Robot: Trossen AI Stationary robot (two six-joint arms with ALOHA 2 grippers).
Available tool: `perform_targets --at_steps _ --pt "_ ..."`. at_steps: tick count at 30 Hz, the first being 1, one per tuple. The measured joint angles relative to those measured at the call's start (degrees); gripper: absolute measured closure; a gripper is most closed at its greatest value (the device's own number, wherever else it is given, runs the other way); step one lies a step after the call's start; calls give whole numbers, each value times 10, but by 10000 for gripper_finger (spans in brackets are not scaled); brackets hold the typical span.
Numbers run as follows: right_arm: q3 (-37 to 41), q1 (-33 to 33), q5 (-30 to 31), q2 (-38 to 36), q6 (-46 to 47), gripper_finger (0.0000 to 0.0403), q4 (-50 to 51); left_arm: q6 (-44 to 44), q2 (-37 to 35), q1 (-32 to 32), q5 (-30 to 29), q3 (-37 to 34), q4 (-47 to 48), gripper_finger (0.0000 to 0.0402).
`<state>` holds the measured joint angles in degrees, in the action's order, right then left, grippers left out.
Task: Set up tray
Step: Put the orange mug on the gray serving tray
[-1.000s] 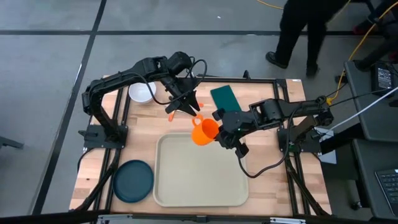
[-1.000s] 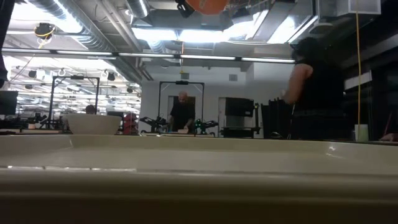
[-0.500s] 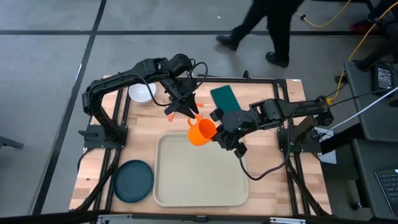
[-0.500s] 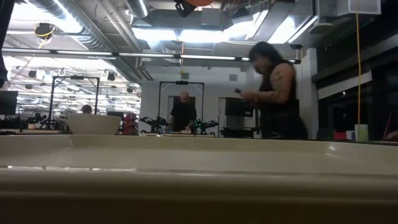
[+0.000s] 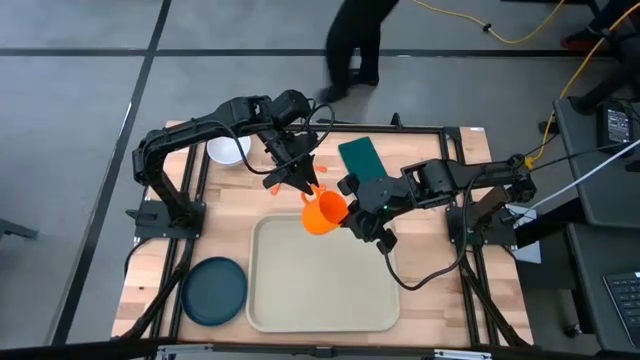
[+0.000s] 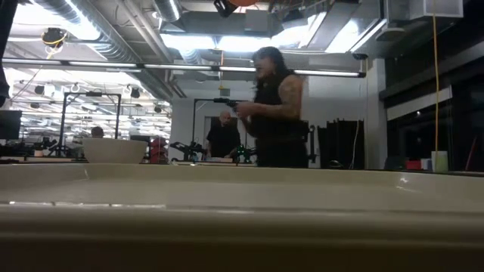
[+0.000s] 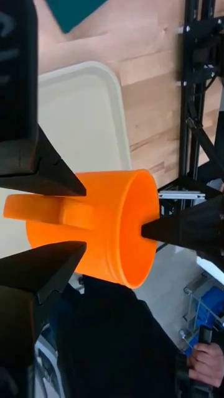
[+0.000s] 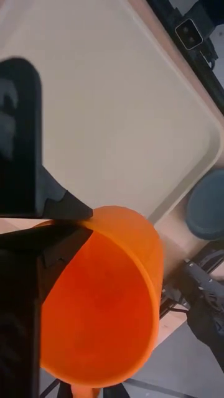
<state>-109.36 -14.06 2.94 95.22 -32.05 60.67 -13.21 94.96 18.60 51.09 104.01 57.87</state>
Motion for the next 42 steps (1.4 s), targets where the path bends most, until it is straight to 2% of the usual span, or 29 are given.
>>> perform_targets --at_steps 4,9,17,31,37,42 --pt "0 0 0 0 0 392 -6 -11 0 -2 2 0 0 302" --pt "0 0 -1 0 -3 391 -6 -29 0 -3 6 0 1 364" --pt "0 -1 -3 0 -1 385 -6 -39 0 -11 1 0 0 364" --pt "-6 0 1 0 3 293 -31 -41 -1 -12 -2 0 3 364" --pt "-38 0 31 -1 5 245 -43 -41 0 -4 -15 -1 3 364" --pt "-79 0 39 -1 49 229 -38 -57 0 10 -34 -1 18 364"
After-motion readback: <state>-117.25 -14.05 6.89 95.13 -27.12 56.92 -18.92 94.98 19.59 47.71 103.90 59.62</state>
